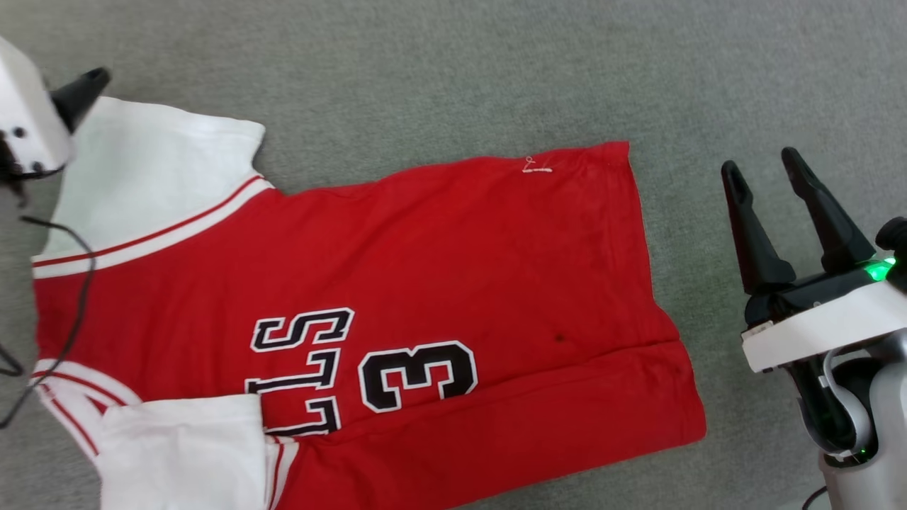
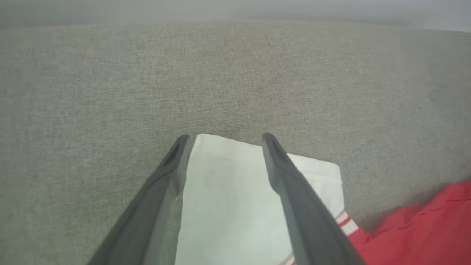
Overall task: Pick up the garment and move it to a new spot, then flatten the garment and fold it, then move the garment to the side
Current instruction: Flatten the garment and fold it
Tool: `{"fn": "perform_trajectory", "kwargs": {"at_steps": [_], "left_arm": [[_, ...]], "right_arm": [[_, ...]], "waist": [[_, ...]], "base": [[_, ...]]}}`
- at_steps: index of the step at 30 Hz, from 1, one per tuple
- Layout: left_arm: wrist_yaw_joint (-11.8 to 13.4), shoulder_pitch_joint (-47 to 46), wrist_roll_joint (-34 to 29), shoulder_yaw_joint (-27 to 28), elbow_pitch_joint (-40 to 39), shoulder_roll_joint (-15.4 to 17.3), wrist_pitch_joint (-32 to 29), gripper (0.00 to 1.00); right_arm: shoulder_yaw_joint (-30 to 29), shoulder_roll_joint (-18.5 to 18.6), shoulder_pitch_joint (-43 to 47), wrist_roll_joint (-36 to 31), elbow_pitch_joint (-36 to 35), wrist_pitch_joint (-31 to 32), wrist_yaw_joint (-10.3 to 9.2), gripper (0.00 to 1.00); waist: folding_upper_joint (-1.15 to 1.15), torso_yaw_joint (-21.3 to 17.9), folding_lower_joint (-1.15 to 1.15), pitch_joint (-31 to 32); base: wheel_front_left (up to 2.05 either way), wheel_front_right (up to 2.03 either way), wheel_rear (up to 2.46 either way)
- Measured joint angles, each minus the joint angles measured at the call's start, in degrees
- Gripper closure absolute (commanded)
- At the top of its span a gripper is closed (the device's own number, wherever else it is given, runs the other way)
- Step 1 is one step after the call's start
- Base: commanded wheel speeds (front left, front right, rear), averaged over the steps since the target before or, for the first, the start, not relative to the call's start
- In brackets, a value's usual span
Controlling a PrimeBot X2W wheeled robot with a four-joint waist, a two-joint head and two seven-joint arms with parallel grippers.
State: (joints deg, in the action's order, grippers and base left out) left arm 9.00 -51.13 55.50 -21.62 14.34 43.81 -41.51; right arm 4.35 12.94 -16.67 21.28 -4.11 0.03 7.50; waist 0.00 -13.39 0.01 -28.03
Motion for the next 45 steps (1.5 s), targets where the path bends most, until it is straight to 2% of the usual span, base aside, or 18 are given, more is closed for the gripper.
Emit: {"fn": "perform_trajectory", "kwargs": {"at_steps": [5, 10, 11, 13, 20, 26, 29, 33, 42, 43, 44, 45], "left_arm": [[3.3, -0.9, 1.6, -0.6, 1.1, 3.2, -9.5, 0.00], [5.7, -0.8, 4.1, 0.2, 1.1, 4.2, -13.6, 0.00], [6.4, -0.8, 4.8, 0.7, 1.3, 4.1, -14.3, 0.42], [7.2, -0.8, 5.8, 1.1, 1.4, 4.1, -15.0, 1.00], [7.6, 0.6, 6.2, 1.4, 1.7, 2.6, -13.1, 1.00], [5.4, 0.6, 5.0, 0.2, 1.5, 0.4, -10.4, 1.00], [4.0, -0.2, 4.6, -0.4, 0.4, -1.0, -9.0, 1.00], [2.5, -2.8, 2.6, -2.0, -1.4, -1.7, -8.0, 1.00], [1.0, -4.6, 1.1, -4.3, -1.7, -5.9, -5.4, 1.00], [0.9, -4.6, 1.1, -4.4, -1.7, -6.2, -5.1, 1.00], [0.6, -4.6, 1.0, -4.6, -1.6, -6.5, -4.9, 1.00], [0.6, -4.6, 0.9, -4.6, -1.5, -6.7, -4.5, 1.00]], "right_arm": [[1.5, -0.2, -0.6, 1.5, 0.1, -0.3, 0.00, 0.00], [2.5, 0.0, -1.4, 3.0, 1.4, -0.2, 0.00, 0.00], [2.7, 0.1, -1.6, 3.4, 1.7, -0.2, 0.00, 0.00], [2.6, 0.5, -1.9, 4.4, 2.4, 0.1, 0.00, 0.00], [3.8, 3.5, -4.2, 9.8, 4.7, 5.8, -0.01, 0.00], [6.6, 8.2, -10.6, 16.4, 8.3, 19.0, 0.00, 0.00], [8.2, 9.4, -13.5, 20.1, 9.4, 26.2, 0.00, 0.00], [9.3, 11.2, -17.1, 21.3, 11.6, 33.5, 0.00, 0.00], [11.7, 11.2, -24.3, 21.4, 19.4, 42.3, -0.01, 0.00], [12.0, 11.3, -24.7, 21.7, 20.0, 43.2, -0.01, 0.54], [12.2, 11.5, -25.1, 22.0, 20.4, 44.0, -0.01, 0.85], [12.4, 11.7, -25.4, 22.1, 20.7, 44.5, -0.01, 1.00]], "waist": [[0.00, -1.8, 0.00, -3.0], [0.00, -3.1, -0.01, -5.6], [0.00, -3.3, -0.01, -5.9], [0.00, -3.7, -0.02, -6.3], [0.00, -3.4, -0.01, -5.3], [0.00, -1.0, -0.01, -3.7], [0.00, 1.0, -0.01, -3.2], [0.00, 3.8, -0.01, -3.0], [0.00, 8.9, -0.01, -4.1], [0.00, 9.2, -0.01, -4.2], [0.00, 9.5, -0.02, -4.2], [0.00, 9.7, -0.02, -4.1]], "base": [[0.00, 0.00, 0.00], [0.00, 0.00, 0.00], [0.00, 0.00, 0.00], [0.00, 0.00, 0.00], [0.00, 0.00, 0.00], [0.00, 0.00, 0.00], [0.00, 0.00, 0.00], [0.00, 0.00, 0.00], [0.00, 0.00, 0.00], [0.00, 0.00, 0.00], [0.00, 0.00, 0.00], [0.00, 0.00, 0.00]]}}
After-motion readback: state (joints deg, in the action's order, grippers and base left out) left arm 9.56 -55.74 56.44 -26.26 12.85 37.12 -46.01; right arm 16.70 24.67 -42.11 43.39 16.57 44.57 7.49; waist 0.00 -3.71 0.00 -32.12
